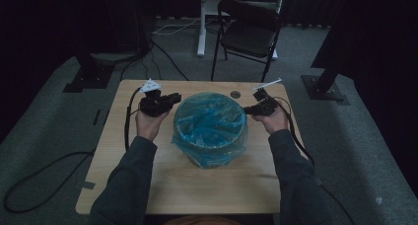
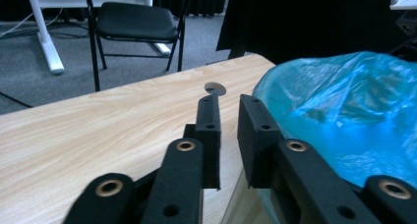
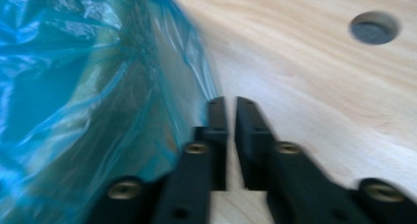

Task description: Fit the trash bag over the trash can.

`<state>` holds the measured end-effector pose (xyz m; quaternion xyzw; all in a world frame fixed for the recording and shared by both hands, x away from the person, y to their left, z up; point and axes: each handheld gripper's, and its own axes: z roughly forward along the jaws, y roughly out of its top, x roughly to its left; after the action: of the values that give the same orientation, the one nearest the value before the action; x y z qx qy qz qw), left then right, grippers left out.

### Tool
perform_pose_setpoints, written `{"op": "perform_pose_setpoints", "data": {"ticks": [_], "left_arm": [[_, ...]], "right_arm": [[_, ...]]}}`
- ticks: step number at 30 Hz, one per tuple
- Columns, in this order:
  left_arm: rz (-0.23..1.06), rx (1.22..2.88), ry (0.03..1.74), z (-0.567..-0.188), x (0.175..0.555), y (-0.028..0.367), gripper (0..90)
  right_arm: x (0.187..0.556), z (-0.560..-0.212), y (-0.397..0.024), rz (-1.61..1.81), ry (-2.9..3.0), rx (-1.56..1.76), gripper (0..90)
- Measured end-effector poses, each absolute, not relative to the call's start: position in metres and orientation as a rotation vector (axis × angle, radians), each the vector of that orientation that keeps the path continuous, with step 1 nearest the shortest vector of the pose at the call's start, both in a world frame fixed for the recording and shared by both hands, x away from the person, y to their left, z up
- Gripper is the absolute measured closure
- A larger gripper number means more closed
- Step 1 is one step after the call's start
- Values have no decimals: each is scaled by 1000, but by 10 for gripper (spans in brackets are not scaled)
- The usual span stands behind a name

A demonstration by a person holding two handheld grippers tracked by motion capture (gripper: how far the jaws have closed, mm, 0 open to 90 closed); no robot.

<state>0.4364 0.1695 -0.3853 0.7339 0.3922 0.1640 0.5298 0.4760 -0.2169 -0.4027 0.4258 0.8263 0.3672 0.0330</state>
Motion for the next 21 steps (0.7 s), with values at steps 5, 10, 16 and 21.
{"op": "perform_pose_setpoints", "data": {"ticks": [5,10,16,21], "left_arm": [[394,1765,873,-372,431,164,707],[401,1788,793,-359,426,150,675],[386,1846,660,-339,421,121,664],[373,1873,621,-334,422,105,658]], "right_arm": [[463,-393,-222,1159,2504,1262,749],[454,-389,-225,1171,2492,1237,732],[445,-390,-231,1184,2492,1224,720],[442,-391,-233,1189,2492,1227,717]]}}
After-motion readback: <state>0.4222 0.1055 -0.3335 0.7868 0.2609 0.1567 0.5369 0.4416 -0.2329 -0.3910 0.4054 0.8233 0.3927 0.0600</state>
